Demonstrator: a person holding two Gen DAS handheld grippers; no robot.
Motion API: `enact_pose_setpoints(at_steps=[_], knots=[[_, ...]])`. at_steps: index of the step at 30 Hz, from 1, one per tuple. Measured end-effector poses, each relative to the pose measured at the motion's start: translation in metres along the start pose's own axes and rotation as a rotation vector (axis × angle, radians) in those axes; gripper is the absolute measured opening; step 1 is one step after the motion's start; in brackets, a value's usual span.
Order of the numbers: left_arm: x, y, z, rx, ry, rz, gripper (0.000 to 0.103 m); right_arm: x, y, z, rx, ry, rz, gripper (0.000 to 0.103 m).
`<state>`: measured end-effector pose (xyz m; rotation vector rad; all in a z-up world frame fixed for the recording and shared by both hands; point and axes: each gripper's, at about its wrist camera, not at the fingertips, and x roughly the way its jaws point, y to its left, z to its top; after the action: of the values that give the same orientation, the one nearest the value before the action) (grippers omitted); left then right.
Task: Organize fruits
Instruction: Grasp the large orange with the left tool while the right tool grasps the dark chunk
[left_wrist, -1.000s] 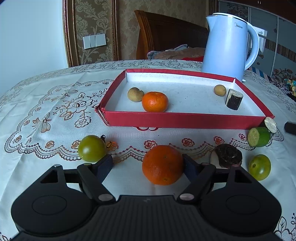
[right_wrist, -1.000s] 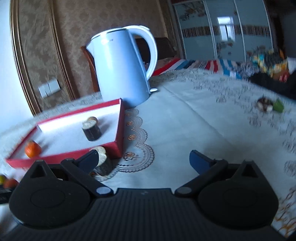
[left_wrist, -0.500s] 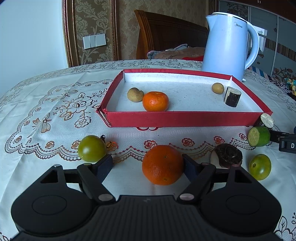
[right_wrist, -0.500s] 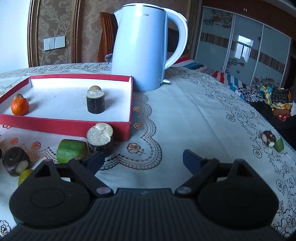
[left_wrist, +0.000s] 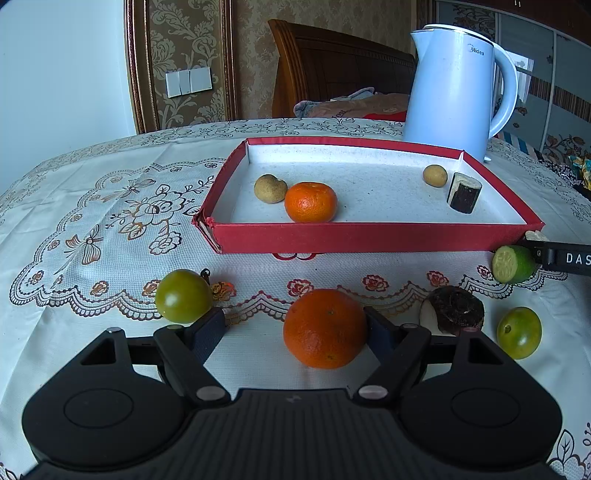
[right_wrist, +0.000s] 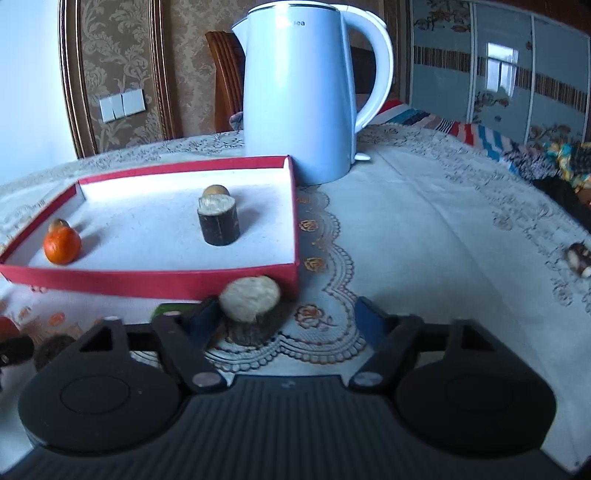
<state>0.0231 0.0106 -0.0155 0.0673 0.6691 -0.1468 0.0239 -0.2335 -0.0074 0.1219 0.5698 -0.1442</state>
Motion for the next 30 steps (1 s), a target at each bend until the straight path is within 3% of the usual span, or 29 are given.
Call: enact_pose_setpoints(at_steps=[3, 6, 8, 25, 30], knots=[[0.0, 0.0, 0.0, -0.001, 0.0, 0.0, 0.08, 0.001, -0.003, -0.001, 0.023, 0.001, 0.038, 0.055], [0.0, 0.0, 0.0, 0.0, 0.0, 0.0, 0.08, -0.001, -0.003, -0.003, 0.032, -0.007, 0.074, 0.036], [0.0, 0.0, 0.0, 0.0, 0.0, 0.0, 0.08, -0.003, -0.003, -0.004, 0.042, -0.008, 0.102, 0.03], [0.0, 0.001, 0.0, -0.002, -0.003, -0.002, 0.08, -0.017, -0.01, -0.008, 0.079, -0.093, 0.039, 0.031], [-0.001, 0.0, 0.001, 0.005, -0.007, -0.007, 0.075, -0.017, -0.01, -0.009, 0.081, -0.1, 0.033, 0.031]])
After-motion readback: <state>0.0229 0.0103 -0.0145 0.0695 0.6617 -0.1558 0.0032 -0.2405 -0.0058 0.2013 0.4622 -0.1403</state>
